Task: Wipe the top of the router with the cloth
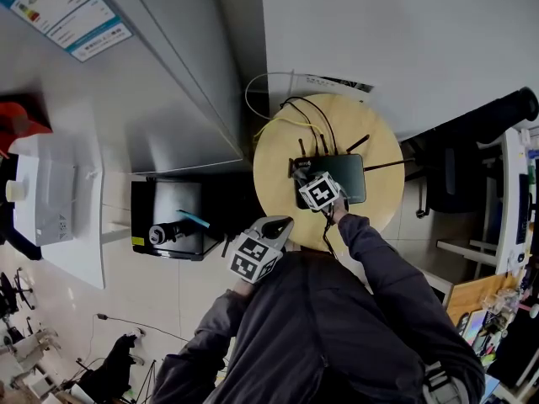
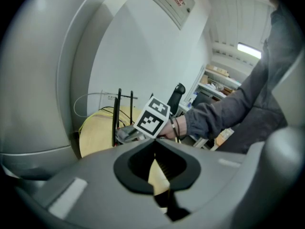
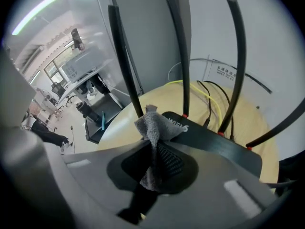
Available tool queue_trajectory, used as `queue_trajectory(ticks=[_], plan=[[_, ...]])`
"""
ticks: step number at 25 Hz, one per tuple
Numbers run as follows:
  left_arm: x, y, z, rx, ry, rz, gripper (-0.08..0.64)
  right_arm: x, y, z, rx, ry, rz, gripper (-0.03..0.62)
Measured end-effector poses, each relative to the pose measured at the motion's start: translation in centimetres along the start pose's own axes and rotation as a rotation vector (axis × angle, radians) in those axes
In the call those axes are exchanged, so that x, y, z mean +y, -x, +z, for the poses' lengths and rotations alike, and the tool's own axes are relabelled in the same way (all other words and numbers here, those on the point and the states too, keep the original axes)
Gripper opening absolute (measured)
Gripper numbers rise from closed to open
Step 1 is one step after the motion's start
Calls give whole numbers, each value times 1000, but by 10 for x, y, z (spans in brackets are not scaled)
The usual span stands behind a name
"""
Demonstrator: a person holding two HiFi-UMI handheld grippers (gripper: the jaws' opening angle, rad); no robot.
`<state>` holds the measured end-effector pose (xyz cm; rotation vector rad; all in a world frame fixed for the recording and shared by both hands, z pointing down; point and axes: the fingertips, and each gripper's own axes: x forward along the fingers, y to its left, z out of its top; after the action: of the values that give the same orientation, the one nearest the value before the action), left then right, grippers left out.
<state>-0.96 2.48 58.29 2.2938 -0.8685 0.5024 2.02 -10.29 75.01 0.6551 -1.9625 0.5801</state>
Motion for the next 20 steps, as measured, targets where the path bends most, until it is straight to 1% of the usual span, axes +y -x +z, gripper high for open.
queue_trajectory(ticks=[6,10,13,20], plan=[[-4,-1,0,1,-9,-14,0,-19,10,-11,6,-18,-29,28],[-8,-5,1,5,-20,-27,0,-37,19,-31,29,-65,-34,28],[-11,-8,1,8,-25,-34,0,-59,27,-43,33,-81,-73,28],[-17,-16,4,17,-37,-52,0,-100,45,-69,48,-131,-122,28]])
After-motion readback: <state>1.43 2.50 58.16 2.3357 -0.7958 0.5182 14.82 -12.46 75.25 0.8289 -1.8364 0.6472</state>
